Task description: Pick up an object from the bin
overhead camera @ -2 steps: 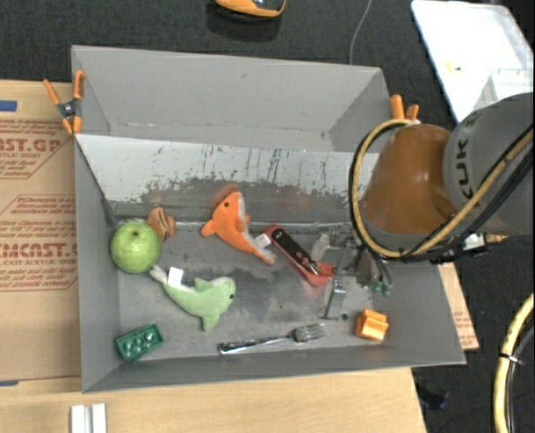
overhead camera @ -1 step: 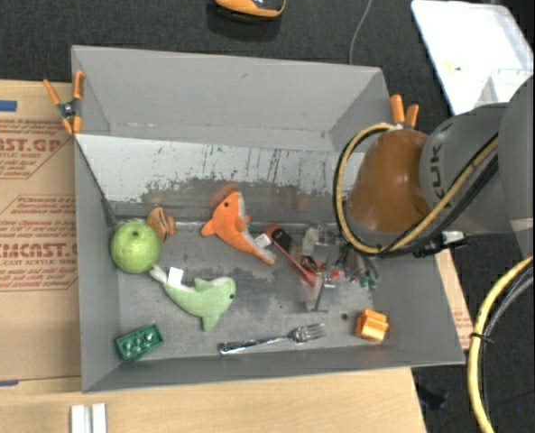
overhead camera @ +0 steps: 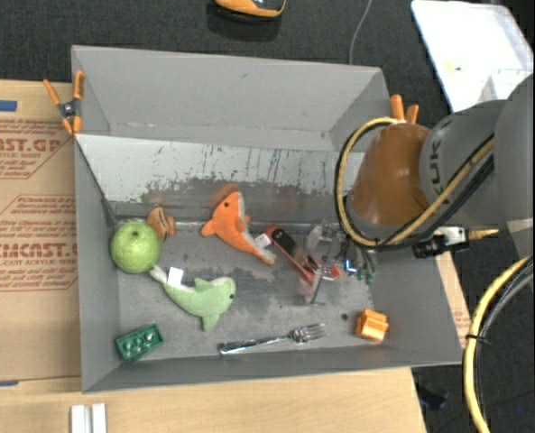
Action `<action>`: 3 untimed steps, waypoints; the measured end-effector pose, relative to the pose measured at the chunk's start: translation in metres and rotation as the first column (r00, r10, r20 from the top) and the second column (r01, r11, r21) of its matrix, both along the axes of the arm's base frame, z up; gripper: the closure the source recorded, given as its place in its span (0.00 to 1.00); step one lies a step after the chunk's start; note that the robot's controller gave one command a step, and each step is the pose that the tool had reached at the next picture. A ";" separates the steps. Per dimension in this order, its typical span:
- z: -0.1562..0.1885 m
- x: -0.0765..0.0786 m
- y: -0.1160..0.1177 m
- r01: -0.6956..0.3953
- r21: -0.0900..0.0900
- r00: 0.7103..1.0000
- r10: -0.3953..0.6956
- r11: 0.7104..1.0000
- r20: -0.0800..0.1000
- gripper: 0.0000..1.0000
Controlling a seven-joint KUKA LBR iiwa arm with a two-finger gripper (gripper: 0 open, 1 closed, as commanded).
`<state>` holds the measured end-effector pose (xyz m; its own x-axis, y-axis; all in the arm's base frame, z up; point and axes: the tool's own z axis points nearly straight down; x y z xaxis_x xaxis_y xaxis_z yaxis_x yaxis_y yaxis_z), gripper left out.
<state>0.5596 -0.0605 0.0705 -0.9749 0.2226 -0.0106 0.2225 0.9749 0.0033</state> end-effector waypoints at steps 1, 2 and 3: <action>-0.001 0.005 -0.020 0.123 0.001 0.992 -0.123 0.992 0.003 0.00; -0.001 0.002 -0.007 0.042 0.001 0.999 -0.042 0.999 0.001 1.00; -0.001 0.002 -0.007 0.041 0.001 0.999 -0.041 0.999 0.001 1.00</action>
Offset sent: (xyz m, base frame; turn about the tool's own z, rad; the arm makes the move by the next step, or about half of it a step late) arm 0.0018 -0.0072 -0.0004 0.0420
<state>0.5615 -0.0675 0.0695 -0.9648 0.2627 -0.0112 0.2627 0.9649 0.0046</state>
